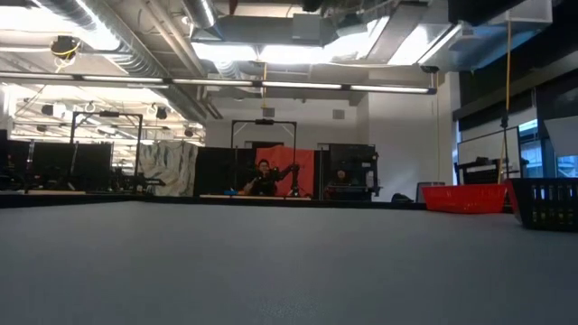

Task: Sort crayons
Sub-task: Put the orange crayon into the red basket

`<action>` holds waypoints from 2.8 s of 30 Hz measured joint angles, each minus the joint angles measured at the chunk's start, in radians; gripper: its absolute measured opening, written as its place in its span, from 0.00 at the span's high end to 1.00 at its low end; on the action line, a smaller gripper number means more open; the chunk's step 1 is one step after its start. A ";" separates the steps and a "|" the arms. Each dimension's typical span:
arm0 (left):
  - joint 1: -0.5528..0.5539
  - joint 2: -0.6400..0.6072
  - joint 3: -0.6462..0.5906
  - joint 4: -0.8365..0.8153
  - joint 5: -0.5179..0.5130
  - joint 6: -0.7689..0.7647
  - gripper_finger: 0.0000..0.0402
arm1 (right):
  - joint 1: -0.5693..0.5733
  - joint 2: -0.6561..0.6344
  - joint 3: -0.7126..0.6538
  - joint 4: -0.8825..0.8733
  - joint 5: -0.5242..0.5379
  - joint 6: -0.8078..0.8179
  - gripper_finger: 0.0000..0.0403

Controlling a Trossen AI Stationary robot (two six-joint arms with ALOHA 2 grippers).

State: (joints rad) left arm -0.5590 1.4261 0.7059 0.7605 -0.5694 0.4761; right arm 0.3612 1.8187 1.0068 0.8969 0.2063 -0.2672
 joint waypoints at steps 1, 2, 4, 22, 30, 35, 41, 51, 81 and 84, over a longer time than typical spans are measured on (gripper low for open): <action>0.003 0.000 0.000 0.000 0.007 0.000 0.98 | -0.005 0.000 0.008 -0.020 -0.002 0.000 0.42; 0.003 0.000 0.000 0.000 0.012 -0.001 0.98 | -0.008 0.000 0.013 -0.042 0.000 0.000 0.45; 0.002 0.000 0.000 -0.001 0.018 -0.001 0.98 | -0.009 0.000 0.013 -0.069 0.010 0.000 0.54; -0.045 -0.052 0.000 -0.113 -0.110 -0.109 0.73 | 0.005 -0.050 0.052 -0.346 0.074 -0.043 0.97; -0.130 -0.141 0.000 -0.331 -0.309 -0.192 0.65 | 0.071 -0.128 0.267 -1.035 0.195 0.171 0.95; -0.136 -0.145 0.000 -0.364 -0.317 -0.213 0.65 | 0.134 -0.148 0.404 -1.456 0.186 0.447 0.94; -0.128 -0.145 0.000 -0.365 -0.318 -0.213 0.65 | 0.242 -0.163 0.520 -1.799 0.157 0.752 0.93; -0.098 -0.145 0.000 -0.368 -0.300 -0.203 0.65 | 0.482 -0.166 0.505 -2.066 0.075 1.281 0.92; -0.014 -0.145 0.000 -0.365 -0.301 -0.131 0.65 | 0.630 -0.165 0.357 -2.137 0.189 1.643 0.92; -0.014 -0.145 0.000 -0.364 -0.301 -0.131 0.65 | 0.562 -0.165 0.357 -2.240 0.253 1.617 0.92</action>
State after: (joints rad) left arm -0.5732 1.2808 0.7063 0.3962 -0.8700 0.3447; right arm 0.9234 1.6535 1.3636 -1.3434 0.4594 1.3498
